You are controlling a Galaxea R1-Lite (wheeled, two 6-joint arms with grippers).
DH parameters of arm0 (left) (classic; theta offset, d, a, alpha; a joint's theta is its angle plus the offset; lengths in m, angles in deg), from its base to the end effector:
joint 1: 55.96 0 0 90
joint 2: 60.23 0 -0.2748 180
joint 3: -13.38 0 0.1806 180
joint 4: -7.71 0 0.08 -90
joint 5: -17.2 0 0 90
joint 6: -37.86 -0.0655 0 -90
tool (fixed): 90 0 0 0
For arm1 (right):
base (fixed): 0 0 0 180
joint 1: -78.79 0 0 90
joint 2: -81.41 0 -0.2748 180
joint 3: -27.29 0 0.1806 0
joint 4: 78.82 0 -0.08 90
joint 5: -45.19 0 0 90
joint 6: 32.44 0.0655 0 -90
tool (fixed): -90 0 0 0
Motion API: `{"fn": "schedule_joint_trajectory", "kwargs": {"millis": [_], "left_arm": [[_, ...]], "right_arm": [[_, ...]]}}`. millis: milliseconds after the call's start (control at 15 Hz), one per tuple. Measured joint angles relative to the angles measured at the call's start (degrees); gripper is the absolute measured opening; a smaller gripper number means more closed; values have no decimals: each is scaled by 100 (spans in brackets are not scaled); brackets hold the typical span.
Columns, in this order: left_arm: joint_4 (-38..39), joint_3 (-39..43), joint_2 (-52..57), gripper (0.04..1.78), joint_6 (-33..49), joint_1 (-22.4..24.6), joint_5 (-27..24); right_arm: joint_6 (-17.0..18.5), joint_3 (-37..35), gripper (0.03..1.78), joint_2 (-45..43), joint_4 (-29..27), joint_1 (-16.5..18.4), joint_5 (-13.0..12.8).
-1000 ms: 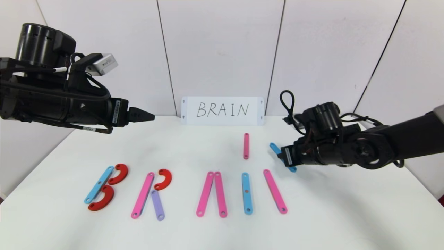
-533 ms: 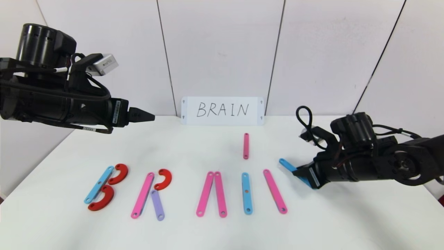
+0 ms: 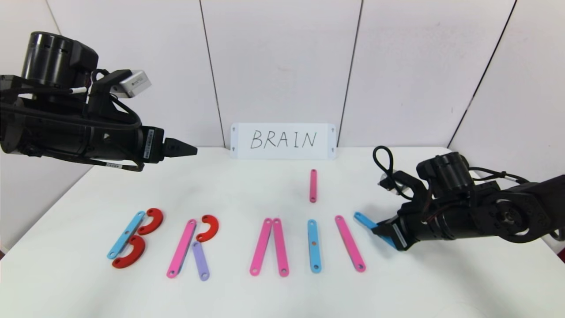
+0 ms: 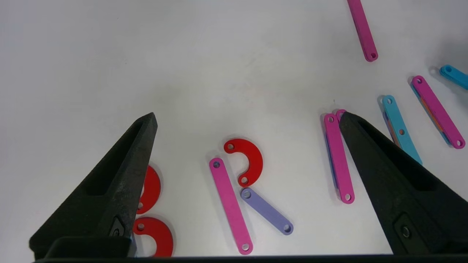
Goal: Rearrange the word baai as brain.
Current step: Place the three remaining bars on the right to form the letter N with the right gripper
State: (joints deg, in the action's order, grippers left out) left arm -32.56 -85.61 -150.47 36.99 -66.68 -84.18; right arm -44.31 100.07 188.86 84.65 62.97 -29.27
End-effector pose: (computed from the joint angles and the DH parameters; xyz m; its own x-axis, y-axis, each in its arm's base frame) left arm 0.2949 -0.0690 0.2269 0.7844 -0.3493 -0.5125 0.3554 0.9304 -0.0902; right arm 0.3037 0.1043 0.0479 0.5078 0.4223 -0.7508 -0.5693 0.8186 0.0754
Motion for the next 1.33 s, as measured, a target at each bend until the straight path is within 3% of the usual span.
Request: {"fn": "schedule_joint_trajectory", "kwargs": {"millis": [800, 933, 1133, 1333], "left_arm": [[0, 0, -20, 174, 0, 0, 0], [-2, 0, -20, 174, 0, 0, 0], [-6, 0, -22, 174, 0, 0, 0], [-6, 5, -22, 174, 0, -6, 2]], "right_arm": [[57, 77, 28, 305, 251, -160, -13], [59, 66, 35, 322, 276, -165, -11], [72, 55, 65, 330, 290, -165, -9], [91, 57, 117, 305, 284, -160, -22]]}}
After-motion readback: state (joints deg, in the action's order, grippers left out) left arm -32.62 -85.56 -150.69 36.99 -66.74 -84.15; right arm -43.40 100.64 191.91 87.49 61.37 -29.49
